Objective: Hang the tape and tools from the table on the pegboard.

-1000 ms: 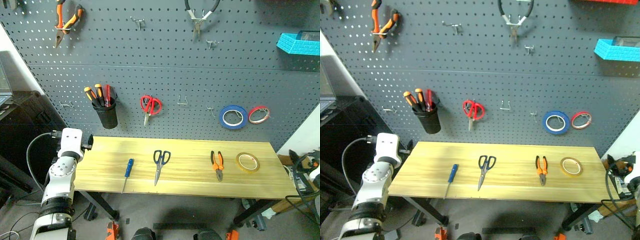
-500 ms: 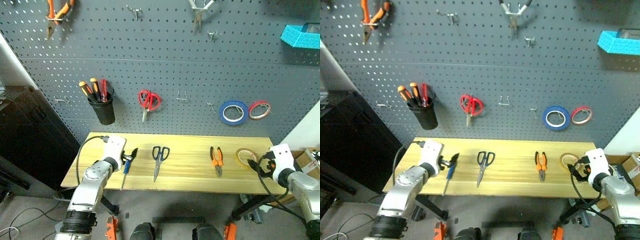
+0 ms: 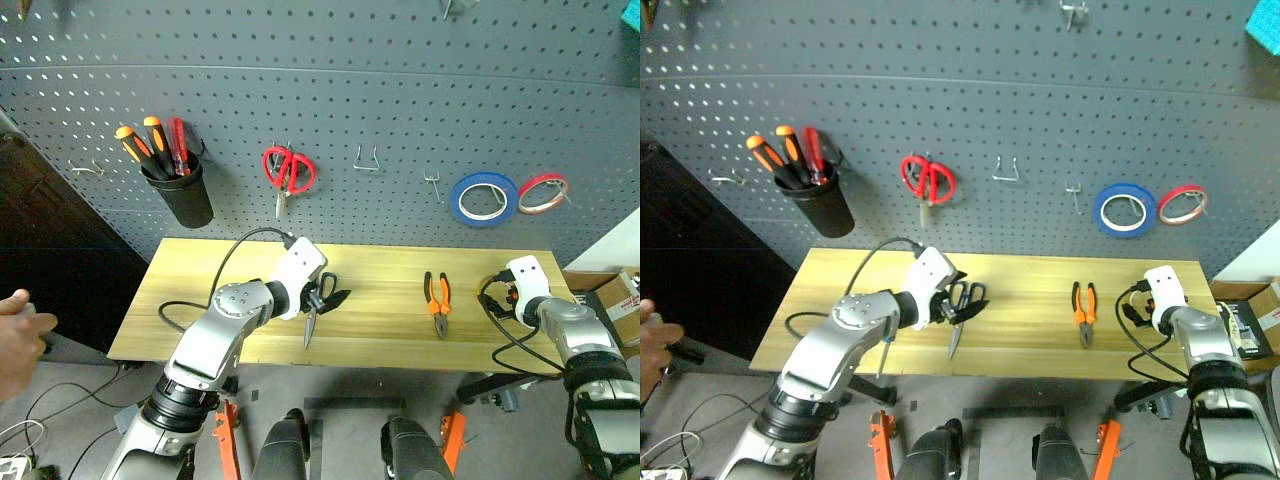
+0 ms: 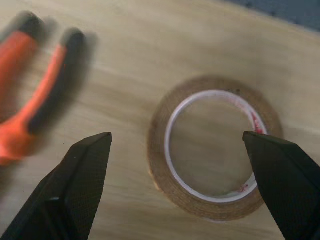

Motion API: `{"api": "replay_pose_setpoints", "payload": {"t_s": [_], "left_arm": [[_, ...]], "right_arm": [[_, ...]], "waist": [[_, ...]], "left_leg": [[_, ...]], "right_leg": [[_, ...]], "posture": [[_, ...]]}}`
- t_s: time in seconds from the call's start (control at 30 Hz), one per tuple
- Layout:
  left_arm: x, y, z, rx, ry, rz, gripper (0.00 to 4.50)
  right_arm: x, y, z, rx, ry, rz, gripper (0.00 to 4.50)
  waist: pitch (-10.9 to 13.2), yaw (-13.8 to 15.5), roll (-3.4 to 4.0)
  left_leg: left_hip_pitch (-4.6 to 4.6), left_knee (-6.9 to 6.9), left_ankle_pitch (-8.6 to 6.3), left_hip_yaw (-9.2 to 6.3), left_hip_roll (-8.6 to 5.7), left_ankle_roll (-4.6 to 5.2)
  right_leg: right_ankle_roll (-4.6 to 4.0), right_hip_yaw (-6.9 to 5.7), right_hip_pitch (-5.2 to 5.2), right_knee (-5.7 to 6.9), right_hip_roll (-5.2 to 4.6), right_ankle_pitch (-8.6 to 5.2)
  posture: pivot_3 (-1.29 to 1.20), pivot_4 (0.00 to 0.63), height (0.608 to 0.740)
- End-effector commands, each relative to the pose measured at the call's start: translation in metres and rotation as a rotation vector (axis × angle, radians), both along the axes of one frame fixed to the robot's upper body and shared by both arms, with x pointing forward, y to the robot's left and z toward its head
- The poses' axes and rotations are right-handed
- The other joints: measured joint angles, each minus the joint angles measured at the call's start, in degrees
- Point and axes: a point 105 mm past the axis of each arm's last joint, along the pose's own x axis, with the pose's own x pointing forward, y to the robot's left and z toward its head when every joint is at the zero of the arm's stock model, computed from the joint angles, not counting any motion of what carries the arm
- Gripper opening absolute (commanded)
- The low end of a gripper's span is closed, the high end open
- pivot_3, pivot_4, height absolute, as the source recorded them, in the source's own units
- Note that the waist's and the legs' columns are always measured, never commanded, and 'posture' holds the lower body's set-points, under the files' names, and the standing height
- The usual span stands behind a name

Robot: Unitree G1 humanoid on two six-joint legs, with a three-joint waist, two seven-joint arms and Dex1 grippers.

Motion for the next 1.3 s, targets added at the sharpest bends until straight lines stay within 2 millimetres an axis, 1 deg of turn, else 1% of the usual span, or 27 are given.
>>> {"api": "replay_pose_setpoints", "payload": {"t_s": [0.03,0.17,0.27,0.3,0.33,0.37,0.47,0.6,0.63,0.67,0.77,0.83,0.87,0.97,1.07,1.13,1.2,1.23,1.27,1.3], "left_arm": [[-0.011,-0.009,0.017,-0.010,-0.023,-0.102,4.03],[-0.013,-0.006,0.019,0.013,-0.024,-0.143,4.03],[-0.011,0.001,0.021,0.030,-0.036,-0.164,4.06],[-0.010,0.004,0.022,0.034,-0.037,-0.166,4.06],[-0.008,0.007,0.023,0.036,-0.038,-0.163,4.06],[-0.006,0.010,0.024,0.038,-0.041,-0.158,4.06],[-0.003,0.017,0.025,0.050,-0.045,-0.151,4.06],[-0.002,0.030,0.026,0.063,-0.046,-0.155,4.06],[-0.002,0.031,0.027,0.062,-0.048,-0.157,4.06],[-0.003,0.031,0.028,0.054,-0.049,-0.163,4.06],[-0.007,0.030,0.034,0.023,-0.053,-0.186,4.06],[-0.011,0.031,0.038,0.004,-0.054,-0.204,4.06],[-0.014,0.032,0.040,0.000,-0.058,-0.213,4.06],[-0.018,0.035,0.045,-0.026,-0.066,-0.222,4.06],[-0.016,0.037,0.054,-0.079,-0.095,-0.200,4.06],[-0.015,0.037,0.059,-0.111,-0.104,-0.189,4.06],[-0.013,0.036,0.065,-0.147,-0.121,-0.180,4.06],[-0.013,0.036,0.068,-0.163,-0.136,-0.177,4.06],[-0.012,0.036,0.071,-0.175,-0.146,-0.171,4.06],[-0.011,0.036,0.072,-0.180,-0.154,-0.166,4.06]], "right_arm": [[0.002,0.000,-0.003,-0.006,0.028,0.015,4.50],[0.000,0.008,-0.014,0.019,0.101,0.040,4.50],[-0.005,0.011,-0.022,0.035,0.161,0.061,3.97],[-0.007,0.011,-0.024,0.029,0.177,0.067,3.67],[-0.008,0.011,-0.026,0.026,0.191,0.072,3.24],[-0.010,0.010,-0.028,0.019,0.203,0.079,2.98],[-0.014,0.008,-0.031,-0.014,0.226,0.094,2.00],[-0.018,0.004,-0.038,-0.101,0.243,0.121,0.65],[-0.018,0.003,-0.038,-0.113,0.234,0.117,0.44],[-0.016,0.002,-0.035,-0.124,0.216,0.126,0.44],[-0.009,0.000,-0.020,-0.182,0.128,0.187,0.44],[-0.007,0.002,-0.002,-0.247,0.020,0.255,0.44],[-0.009,0.004,0.007,-0.287,-0.033,0.288,0.44],[-0.028,0.017,0.033,-0.368,-0.177,0.336,0.44],[-0.053,0.035,0.063,-0.409,-0.333,0.298,0.44],[-0.069,0.053,0.079,-0.398,-0.436,0.243,0.44],[-0.084,0.080,0.095,-0.441,-0.558,0.246,0.44],[-0.089,0.096,0.108,-0.465,-0.645,0.260,0.44],[-0.092,0.111,0.119,-0.480,-0.717,0.273,0.44],[-0.093,0.121,0.129,-0.489,-0.774,0.282,0.44]], "waist": [[0.22,-0.01,-0.05],[0.54,0.05,-0.15],[0.84,0.06,-0.27],[0.85,0.13,-0.29],[0.87,0.19,-0.33],[0.88,0.23,-0.34],[0.88,0.45,-0.35],[0.86,0.60,-0.38],[0.85,0.61,-0.39],[0.84,0.62,-0.40],[0.82,1.13,-0.42],[0.83,1.53,-0.42],[0.83,1.75,-0.39],[0.82,1.82,-0.32],[0.81,1.68,-0.31],[0.80,1.44,-0.29],[0.80,1.38,-0.29],[0.80,1.36,-0.29],[0.80,1.34,-0.29],[0.80,1.28,-0.29]], "left_leg": [[-0.02,-0.01,0.00,0.00,0.00,0.00],[-0.02,-0.02,-0.01,0.01,0.00,-0.01],[-0.02,0.01,-0.01,0.04,0.00,-0.02],[-0.02,0.04,-0.01,0.05,0.00,-0.02],[-0.02,0.06,0.00,0.04,0.00,-0.02],[-0.02,0.08,0.00,0.03,0.01,-0.02],[-0.01,0.11,0.00,0.04,0.01,-0.03],[-0.01,0.11,0.00,0.03,0.01,-0.04],[0.00,0.11,0.00,0.03,0.01,-0.04],[0.00,0.11,0.00,0.03,0.01,-0.04],[0.00,0.12,0.01,0.03,0.01,-0.05],[-0.01,0.12,0.01,0.06,0.01,-0.05],[-0.03,0.12,0.01,0.07,0.01,-0.05],[-0.24,0.05,0.00,0.10,0.01,-0.06],[-0.32,0.02,-0.03,0.03,0.04,-0.11],[-0.31,0.06,-0.03,0.05,0.05,-0.12],[-0.22,0.09,-0.03,0.03,0.09,-0.13],[-0.19,0.10,-0.03,0.03,0.10,-0.14],[-0.19,0.12,-0.04,0.03,0.10,-0.14],[-0.19,0.12,-0.04,0.04,0.09,-0.15]], "right_leg": [[0.01,0.00,-0.03,0.01,0.00,-0.01],[0.03,0.01,-0.06,0.05,0.00,-0.02],[0.08,0.05,-0.06,0.04,0.00,-0.01],[0.13,0.06,-0.05,0.05,0.00,0.01],[0.17,0.06,-0.04,0.05,0.00,0.00],[0.21,0.06,-0.04,0.04,0.00,-0.03],[0.27,0.07,-0.02,0.03,0.00,-0.07],[0.30,0.07,-0.02,0.02,0.00,-0.05],[0.33,0.06,-0.01,0.02,0.00,-0.03],[0.34,0.05,-0.02,0.02,0.00,-0.02],[0.37,0.06,0.00,0.01,0.00,0.00],[0.39,0.08,-0.02,0.01,-0.02,0.00],[0.39,0.08,-0.04,0.01,-0.02,0.01],[0.36,0.11,-0.27,0.06,-0.03,0.02],[0.32,0.04,-0.35,0.10,-0.01,-0.01],[0.43,0.06,-0.34,0.12,-0.01,-0.08],[0.43,0.06,-0.30,0.14,0.00,-0.08],[0.38,0.06,-0.31,0.14,0.00,-0.08],[0.08,0.09,-0.32,0.12,-0.01,-0.18],[0.03,0.10,-0.33,0.09,-0.02,-0.14]], "posture": [[-0.05,0.277,0.740],[-0.04,0.275,0.740],[-0.03,0.272,0.740],[-0.02,0.269,0.740],[-0.02,0.266,0.740],[-0.02,0.264,0.740],[-0.01,0.256,0.740],[-0.02,0.240,0.740],[-0.02,0.235,0.740],[-0.02,0.231,0.740],[-0.02,0.225,0.740],[-0.04,0.228,0.740],[-0.04,0.231,0.740],[-0.04,0.236,0.740],[-0.05,0.238,0.740],[-0.05,0.236,0.740],[-0.05,0.236,0.740],[-0.05,0.237,0.740],[-0.05,0.239,0.740],[-0.05,0.240,0.740]]}}
